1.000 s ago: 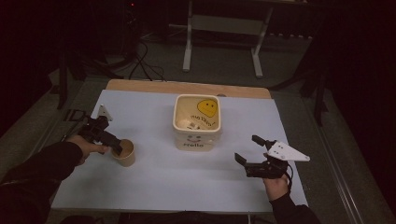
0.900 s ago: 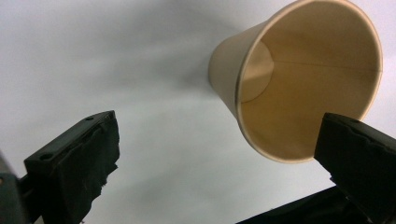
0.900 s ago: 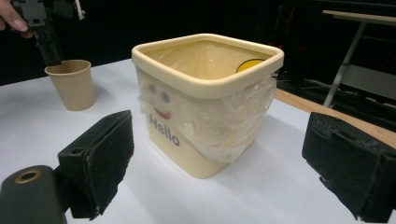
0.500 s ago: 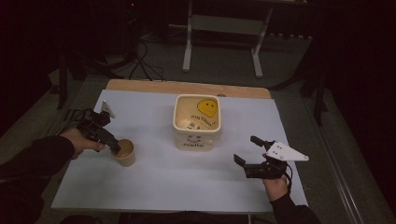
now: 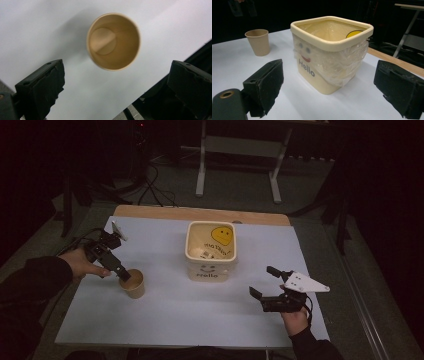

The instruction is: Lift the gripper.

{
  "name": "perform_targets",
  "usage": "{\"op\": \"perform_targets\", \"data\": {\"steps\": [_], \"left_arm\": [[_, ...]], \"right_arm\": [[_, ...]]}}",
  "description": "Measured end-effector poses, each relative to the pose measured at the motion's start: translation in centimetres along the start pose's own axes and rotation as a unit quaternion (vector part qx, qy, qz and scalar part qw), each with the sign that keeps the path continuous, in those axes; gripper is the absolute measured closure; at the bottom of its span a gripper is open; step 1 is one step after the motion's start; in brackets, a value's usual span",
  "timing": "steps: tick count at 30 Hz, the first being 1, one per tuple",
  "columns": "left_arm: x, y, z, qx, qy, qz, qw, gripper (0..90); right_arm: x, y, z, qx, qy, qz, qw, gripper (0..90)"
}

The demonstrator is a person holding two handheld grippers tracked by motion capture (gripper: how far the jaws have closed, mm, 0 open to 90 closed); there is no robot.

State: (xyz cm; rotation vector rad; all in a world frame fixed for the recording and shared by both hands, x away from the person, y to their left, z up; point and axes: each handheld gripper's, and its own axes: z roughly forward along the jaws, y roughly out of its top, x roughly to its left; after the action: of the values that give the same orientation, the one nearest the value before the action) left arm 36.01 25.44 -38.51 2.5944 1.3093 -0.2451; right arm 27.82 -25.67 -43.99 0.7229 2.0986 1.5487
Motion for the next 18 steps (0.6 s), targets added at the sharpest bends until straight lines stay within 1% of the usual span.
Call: {"op": "perform_targets", "data": {"steps": [2,3,4,5,6,7,8,9,10,11,13,16,17,18], "left_arm": [[-0.3,0.1,-0.1,0.001,-0.004,0.018,0.9998,2.1],[-0.5,0.2,-0.2,-0.001,-0.003,0.035,0.9994,2.1],[-0.5,0.2,-0.2,-0.001,-0.003,0.035,0.9994,2.1],[-0.7,0.3,-0.3,-0.004,-0.004,0.049,0.9988,2.1],[-0.7,0.3,-0.3,-0.004,-0.004,0.049,0.9988,2.1],[-1.0,0.3,-0.5,-0.008,0.002,0.07,0.9975,2.1],[-1.2,0.3,-0.6,-0.008,0.008,0.082,0.9966,2.1],[-1.3,0.3,-0.6,-0.006,0.009,0.091,0.9958,2.1],[-1.4,0.4,-0.7,-0.005,0.012,0.097,0.9952,2.1],[-1.4,0.4,-0.7,-0.005,0.012,0.097,0.9952,2.1],[-1.6,0.4,-0.8,-0.004,0.013,0.11,0.9939,2.1],[-1.8,0.5,-1.0,-0.008,0.013,0.125,0.9921,2.1],[-1.8,0.5,-1.2,-0.01,0.009,0.129,0.9915,2.0],[-2.0,0.5,-1.3,-0.014,0.006,0.139,0.9902,2.1]], "right_arm": [[0.0,0.0,0.1,0.001,0.003,-0.001,1.0,8.9],[0.1,0.0,0.1,0.002,0.004,-0.001,1.0,8.9],[0.1,0.0,0.1,0.002,0.006,-0.001,1.0,8.9],[0.1,0.0,0.1,0.002,0.005,-0.003,1.0,8.9],[0.1,0.0,0.1,0.002,0.005,-0.003,1.0,8.9],[0.1,0.0,0.1,0.002,0.009,-0.002,1.0,8.9],[0.1,0.0,0.1,0.002,0.009,-0.003,1.0,8.9],[0.1,0.0,0.2,0.002,0.01,-0.002,0.9999,8.9],[0.1,0.0,0.2,0.001,0.011,-0.001,0.9999,8.9],[0.1,0.0,0.2,0.001,0.011,-0.001,0.9999,8.9],[0.1,0.0,0.2,0.001,0.014,-0.001,0.9999,8.9],[0.2,0.0,0.2,0.0,0.018,-0.003,0.9998,8.9],[0.2,0.0,0.2,-0.001,0.017,-0.003,0.9999,8.9],[0.2,0.0,0.2,-0.002,0.018,-0.002,0.9998,8.9]]}}
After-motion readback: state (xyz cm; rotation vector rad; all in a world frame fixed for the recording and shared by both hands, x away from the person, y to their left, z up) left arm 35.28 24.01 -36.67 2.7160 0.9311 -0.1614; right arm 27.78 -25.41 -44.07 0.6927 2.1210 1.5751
